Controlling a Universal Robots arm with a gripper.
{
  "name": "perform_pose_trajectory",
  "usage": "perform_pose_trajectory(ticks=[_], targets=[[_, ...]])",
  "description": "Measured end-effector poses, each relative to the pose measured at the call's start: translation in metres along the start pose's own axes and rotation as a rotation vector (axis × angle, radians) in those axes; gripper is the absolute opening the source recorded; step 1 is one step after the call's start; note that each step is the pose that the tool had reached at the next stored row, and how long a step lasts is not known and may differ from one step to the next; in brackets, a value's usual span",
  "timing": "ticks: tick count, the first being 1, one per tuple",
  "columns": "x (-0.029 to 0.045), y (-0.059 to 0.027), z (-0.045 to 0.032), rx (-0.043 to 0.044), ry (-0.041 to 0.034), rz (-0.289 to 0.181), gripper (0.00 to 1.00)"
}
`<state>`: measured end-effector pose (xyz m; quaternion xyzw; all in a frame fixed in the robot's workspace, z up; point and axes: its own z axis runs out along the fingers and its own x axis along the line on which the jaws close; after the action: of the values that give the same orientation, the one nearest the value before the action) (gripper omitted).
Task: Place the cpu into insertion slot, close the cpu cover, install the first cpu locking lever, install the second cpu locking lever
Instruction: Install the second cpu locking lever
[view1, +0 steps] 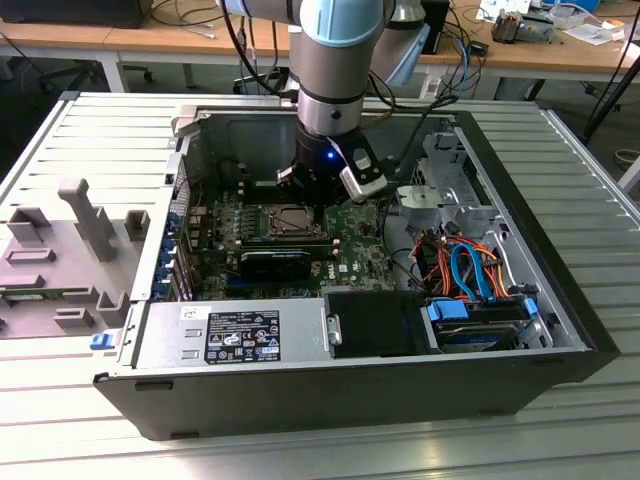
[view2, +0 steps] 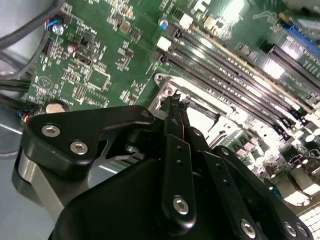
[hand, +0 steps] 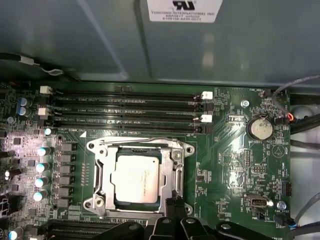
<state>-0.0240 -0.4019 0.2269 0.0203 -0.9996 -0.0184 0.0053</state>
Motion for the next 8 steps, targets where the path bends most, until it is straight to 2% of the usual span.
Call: perform_pose_trajectory(ticks=[8], targets=[[-0.001,-0.0195,0.0018,0.0,0.0,0.0,0.11]])
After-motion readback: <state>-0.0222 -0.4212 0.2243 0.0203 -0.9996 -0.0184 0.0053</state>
